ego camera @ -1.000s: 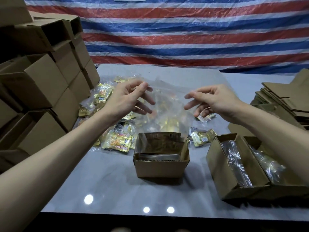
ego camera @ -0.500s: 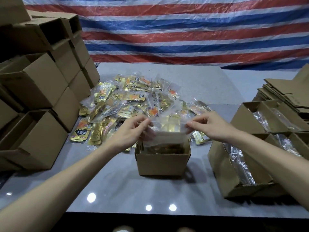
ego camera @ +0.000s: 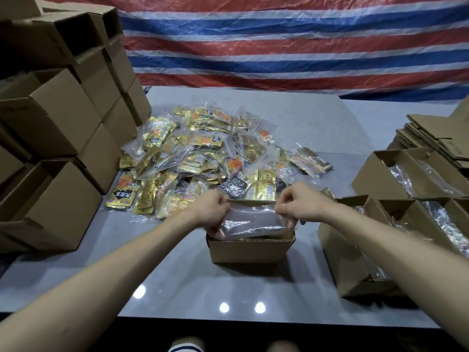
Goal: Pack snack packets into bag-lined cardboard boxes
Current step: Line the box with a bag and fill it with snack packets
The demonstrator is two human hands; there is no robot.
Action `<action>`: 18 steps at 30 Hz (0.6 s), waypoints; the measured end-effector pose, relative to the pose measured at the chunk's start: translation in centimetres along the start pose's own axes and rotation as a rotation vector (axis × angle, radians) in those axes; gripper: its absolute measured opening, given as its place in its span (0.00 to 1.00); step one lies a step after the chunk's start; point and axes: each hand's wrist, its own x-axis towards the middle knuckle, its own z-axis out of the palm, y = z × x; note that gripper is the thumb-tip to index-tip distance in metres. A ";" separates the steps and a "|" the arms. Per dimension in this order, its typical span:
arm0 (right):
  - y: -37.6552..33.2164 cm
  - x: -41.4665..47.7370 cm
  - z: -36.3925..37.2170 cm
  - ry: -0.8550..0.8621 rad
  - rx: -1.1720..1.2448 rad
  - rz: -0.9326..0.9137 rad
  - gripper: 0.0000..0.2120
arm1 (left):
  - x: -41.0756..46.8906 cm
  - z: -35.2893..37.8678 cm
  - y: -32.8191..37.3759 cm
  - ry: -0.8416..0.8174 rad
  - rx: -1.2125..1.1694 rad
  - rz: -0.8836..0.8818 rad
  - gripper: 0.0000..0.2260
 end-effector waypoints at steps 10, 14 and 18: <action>-1.8 -0.1 4.5 0.329 -0.614 -0.298 0.09 | 1.2 3.7 1.4 0.138 0.650 0.051 0.04; -1.9 -0.3 4.9 0.129 -0.590 -0.213 0.22 | 1.9 4.0 1.4 0.172 0.631 -0.008 0.07; -1.1 -0.2 5.8 0.002 -0.689 -0.231 0.30 | 2.4 4.0 1.7 0.197 0.615 -0.061 0.09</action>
